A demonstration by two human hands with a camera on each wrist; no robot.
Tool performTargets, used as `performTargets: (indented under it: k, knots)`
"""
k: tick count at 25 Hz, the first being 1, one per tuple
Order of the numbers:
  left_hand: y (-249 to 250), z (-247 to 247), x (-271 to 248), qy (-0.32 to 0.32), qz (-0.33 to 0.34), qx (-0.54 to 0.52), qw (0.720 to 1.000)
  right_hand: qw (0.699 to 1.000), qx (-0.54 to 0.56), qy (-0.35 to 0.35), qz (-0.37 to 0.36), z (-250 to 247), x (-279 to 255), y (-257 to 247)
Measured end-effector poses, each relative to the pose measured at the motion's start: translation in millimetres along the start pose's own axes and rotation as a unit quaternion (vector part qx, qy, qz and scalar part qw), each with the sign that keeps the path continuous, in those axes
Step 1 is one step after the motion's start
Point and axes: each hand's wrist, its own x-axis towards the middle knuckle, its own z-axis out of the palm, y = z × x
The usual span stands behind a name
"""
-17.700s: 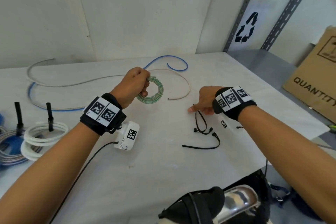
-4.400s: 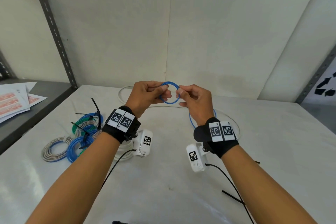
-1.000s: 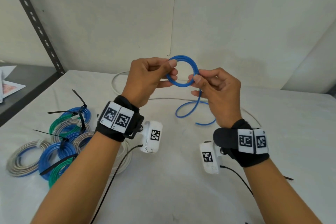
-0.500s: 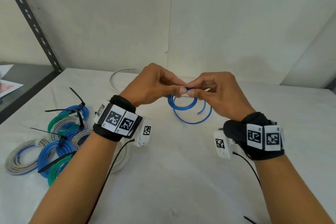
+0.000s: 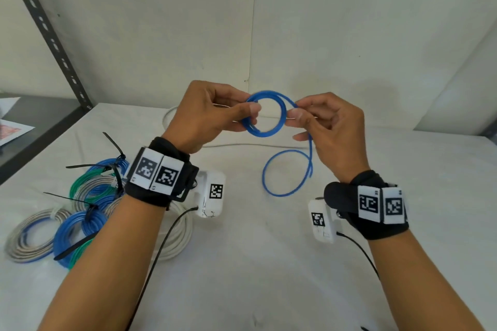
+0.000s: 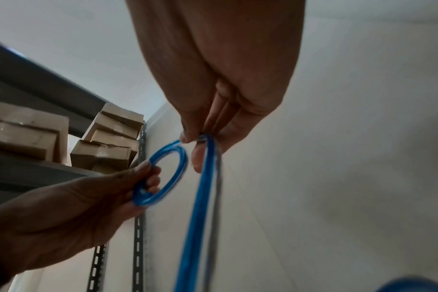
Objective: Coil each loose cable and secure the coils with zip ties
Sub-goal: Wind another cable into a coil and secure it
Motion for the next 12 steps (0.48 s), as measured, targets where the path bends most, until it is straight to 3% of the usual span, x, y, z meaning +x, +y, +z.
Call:
performTargets:
  k: [3,8,10,12]
  knots:
    - [-5.7,11.8,3.1,0.021,-0.010,-0.062,0.998,0.997,0.072,0.011,0.011,11.8,-5.9,2.0]
    - [-19.0,34.4,4.4,0.062,-0.069,-0.200,0.975,0.977,0.186,0.057,0.091,24.5,-11.1,4.3]
    - [-20.8,38.8,4.0,0.051,-0.081,-0.187,0.978,0.976,0.181,0.065,0.099,20.2,-8.9,6.4]
    - [-22.1,35.3,5.6,0.023,-0.065,-0.122,0.990,0.993,0.099,0.031,0.060,10.6,-3.9,8.5]
